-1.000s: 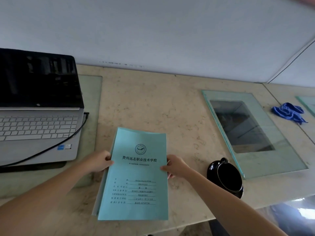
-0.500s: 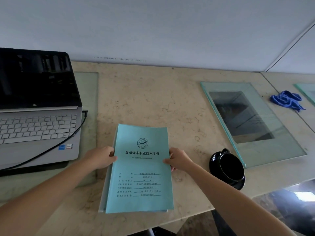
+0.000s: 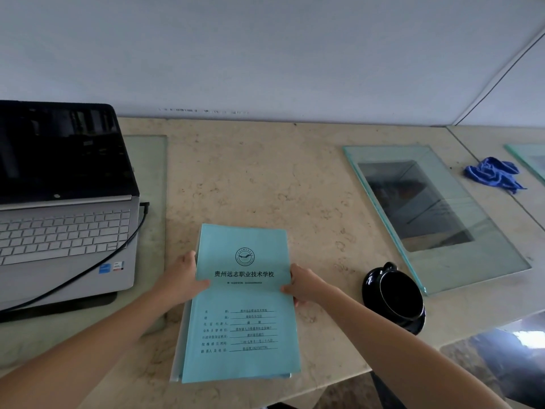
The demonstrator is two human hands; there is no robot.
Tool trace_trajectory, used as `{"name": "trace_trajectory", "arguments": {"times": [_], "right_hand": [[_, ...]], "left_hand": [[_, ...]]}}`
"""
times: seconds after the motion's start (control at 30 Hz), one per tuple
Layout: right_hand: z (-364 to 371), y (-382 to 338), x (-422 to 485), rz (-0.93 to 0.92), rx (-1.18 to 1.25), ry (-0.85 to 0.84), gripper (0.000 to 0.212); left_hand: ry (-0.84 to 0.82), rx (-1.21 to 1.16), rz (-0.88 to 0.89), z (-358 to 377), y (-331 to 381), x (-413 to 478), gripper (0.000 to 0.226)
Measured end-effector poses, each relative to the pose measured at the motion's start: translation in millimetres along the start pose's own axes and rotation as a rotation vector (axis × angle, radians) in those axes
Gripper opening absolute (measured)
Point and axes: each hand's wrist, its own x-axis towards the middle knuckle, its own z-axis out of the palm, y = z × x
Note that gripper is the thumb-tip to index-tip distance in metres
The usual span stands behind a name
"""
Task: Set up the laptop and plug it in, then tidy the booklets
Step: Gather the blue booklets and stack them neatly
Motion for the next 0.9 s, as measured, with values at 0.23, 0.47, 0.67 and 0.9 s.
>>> {"name": "trace_trajectory", "arguments": {"times": [0.23,0.47,0.67,0.9], "right_hand": [[5.6,3.5,0.8,-0.018,0.039,0.029,0.033],[11.6,8.3,0.3,-0.032,0.118,0.082,0.035],[14.0,13.7,-1.3,-0.023,0.256,0.172,0.030],[-29.8,5.6,-20.7,-0.155,0.984,-0.008,0.035]], "left_hand": [[-0.012,-0.674,-0.333,-7.1,4.8,10.3,0.082],[-0.022,-1.025,-0.399,-9.4,10.8,10.8,0.045],[0.082,-1.167,-0.237,-10.4,46.2,-8.7,0.035],[0.002,-1.254,0.051,-53.2,66.7,-34.6,0.046]]}}
